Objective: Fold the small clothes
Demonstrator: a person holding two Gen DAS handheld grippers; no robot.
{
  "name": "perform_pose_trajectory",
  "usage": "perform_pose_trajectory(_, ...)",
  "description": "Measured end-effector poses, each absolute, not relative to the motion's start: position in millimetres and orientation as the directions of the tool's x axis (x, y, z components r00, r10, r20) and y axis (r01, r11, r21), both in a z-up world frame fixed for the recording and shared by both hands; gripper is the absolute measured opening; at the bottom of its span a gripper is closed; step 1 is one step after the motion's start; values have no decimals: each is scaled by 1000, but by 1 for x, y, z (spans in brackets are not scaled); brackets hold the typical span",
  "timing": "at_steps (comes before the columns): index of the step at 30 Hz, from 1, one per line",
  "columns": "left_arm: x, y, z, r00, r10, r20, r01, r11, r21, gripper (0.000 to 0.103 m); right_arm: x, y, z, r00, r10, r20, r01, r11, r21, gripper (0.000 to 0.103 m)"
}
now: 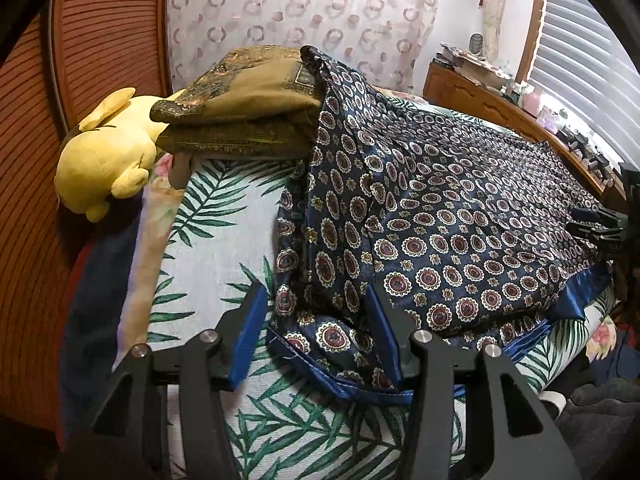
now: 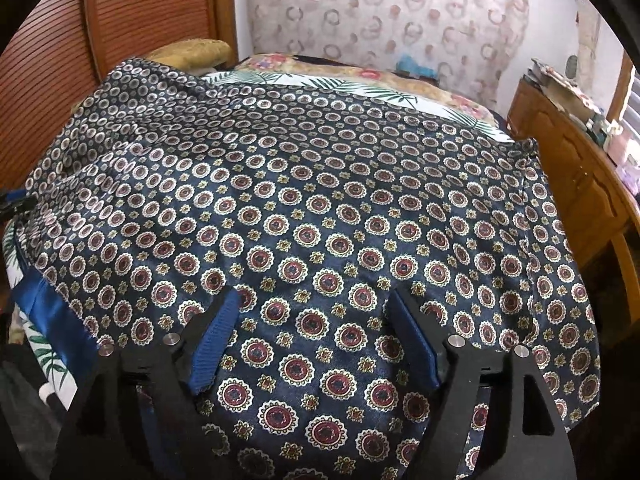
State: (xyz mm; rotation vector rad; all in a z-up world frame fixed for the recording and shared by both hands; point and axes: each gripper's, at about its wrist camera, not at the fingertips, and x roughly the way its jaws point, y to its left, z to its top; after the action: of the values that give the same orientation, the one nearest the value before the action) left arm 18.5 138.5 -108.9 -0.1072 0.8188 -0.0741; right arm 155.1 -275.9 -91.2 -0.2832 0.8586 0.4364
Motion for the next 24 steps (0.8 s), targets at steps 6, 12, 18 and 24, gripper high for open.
perform_pose_trajectory(6,18,141,-109,686,-111,-719,14,990,-139,50,155,-275,-91,568,232,-790,-452,890,-64,79)
perform_pose_trajectory(12,17,144,-109,693,-115,-712,4,988,-156,50,154,-277,-91,563,255,-786,-475,878,-56,81)
perform_pose_trajectory(18,20,145,-109,696,-121,-707,-5,985,-174,42,154,-280,-92,558,263,-787,-482,875,-49,82)
perform_pose_trajectory(24,22,146,-109,691,-163,-704,18,978,-209,14,154,-277,-92,556,265,-788,-486,873,-50,84)
